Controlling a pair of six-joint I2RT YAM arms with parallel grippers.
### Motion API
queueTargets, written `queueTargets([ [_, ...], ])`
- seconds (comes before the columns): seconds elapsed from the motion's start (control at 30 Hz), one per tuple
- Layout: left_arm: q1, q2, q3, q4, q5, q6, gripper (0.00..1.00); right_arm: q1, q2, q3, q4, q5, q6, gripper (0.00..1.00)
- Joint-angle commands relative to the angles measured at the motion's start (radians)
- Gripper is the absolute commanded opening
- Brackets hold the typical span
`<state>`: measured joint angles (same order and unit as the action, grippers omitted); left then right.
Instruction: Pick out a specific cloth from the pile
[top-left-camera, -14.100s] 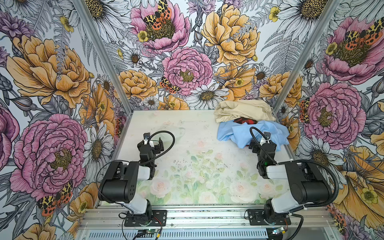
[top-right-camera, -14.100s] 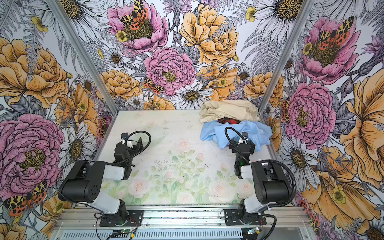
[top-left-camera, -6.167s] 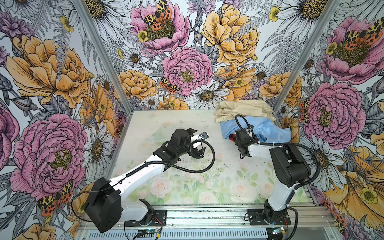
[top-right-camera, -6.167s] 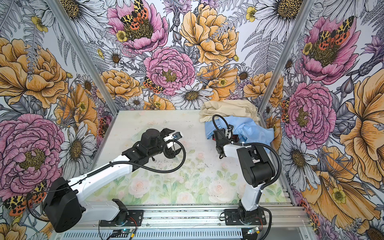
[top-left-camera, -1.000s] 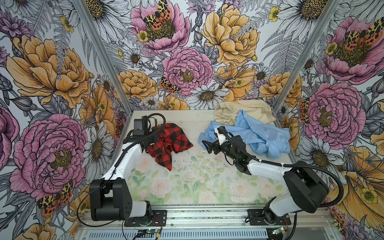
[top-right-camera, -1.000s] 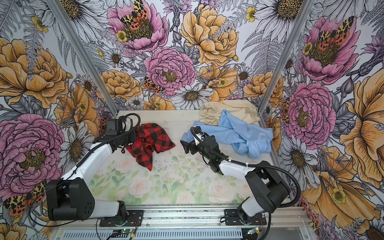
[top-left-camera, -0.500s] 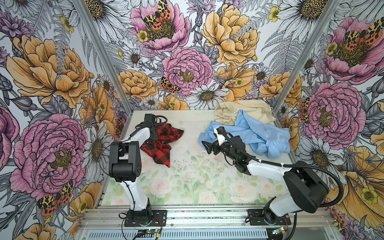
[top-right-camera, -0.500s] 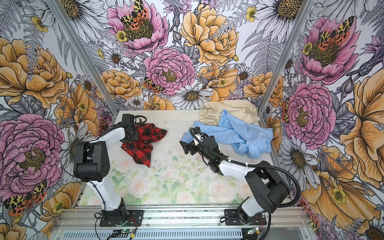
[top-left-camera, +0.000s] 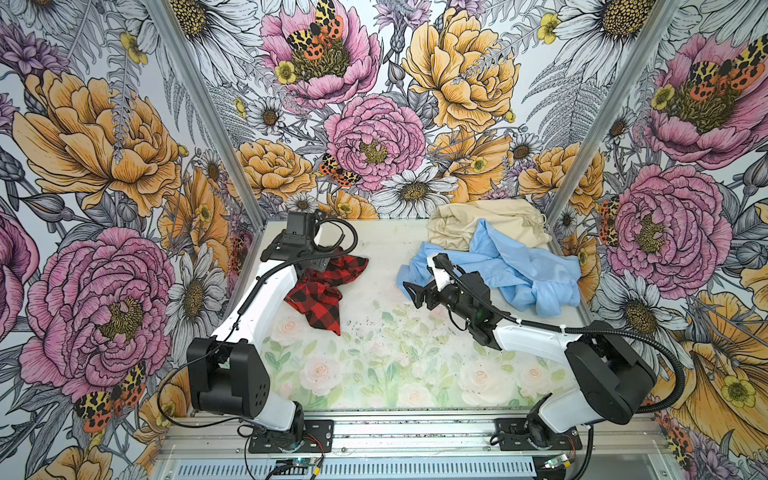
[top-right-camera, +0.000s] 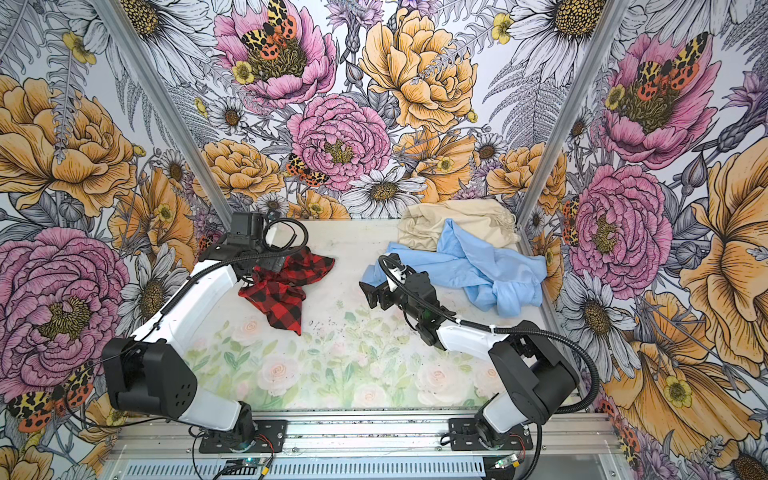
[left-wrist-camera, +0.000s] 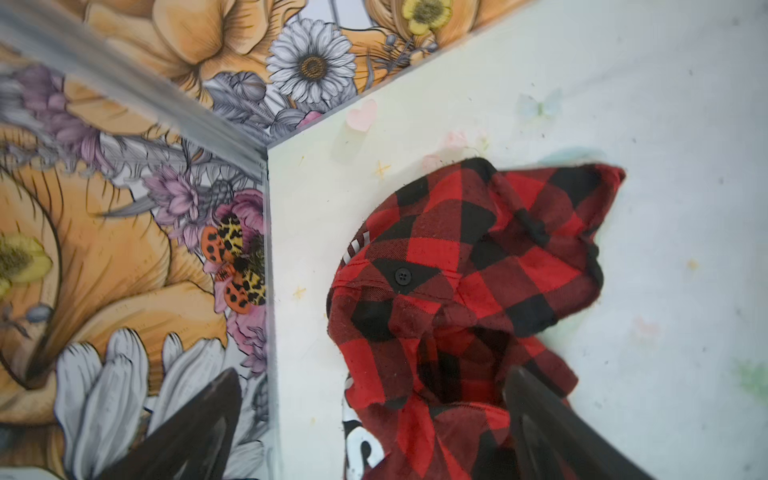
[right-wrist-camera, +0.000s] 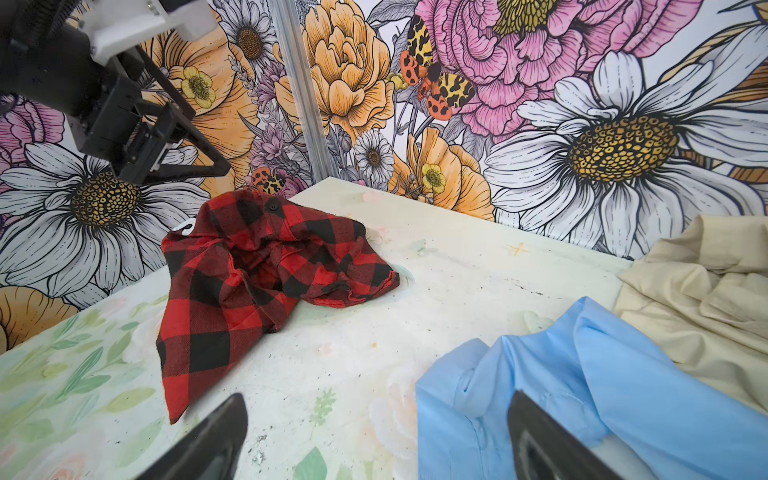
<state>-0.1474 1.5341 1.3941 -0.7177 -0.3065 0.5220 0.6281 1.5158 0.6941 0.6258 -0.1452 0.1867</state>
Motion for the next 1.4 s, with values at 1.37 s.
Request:
queueTargets([
  [1.37, 0.116, 0.731, 0.251, -0.337, 0.349, 0.548, 0.59, 0.009, 0.018, 0.002, 0.022, -0.041, -0.032, 0.97],
])
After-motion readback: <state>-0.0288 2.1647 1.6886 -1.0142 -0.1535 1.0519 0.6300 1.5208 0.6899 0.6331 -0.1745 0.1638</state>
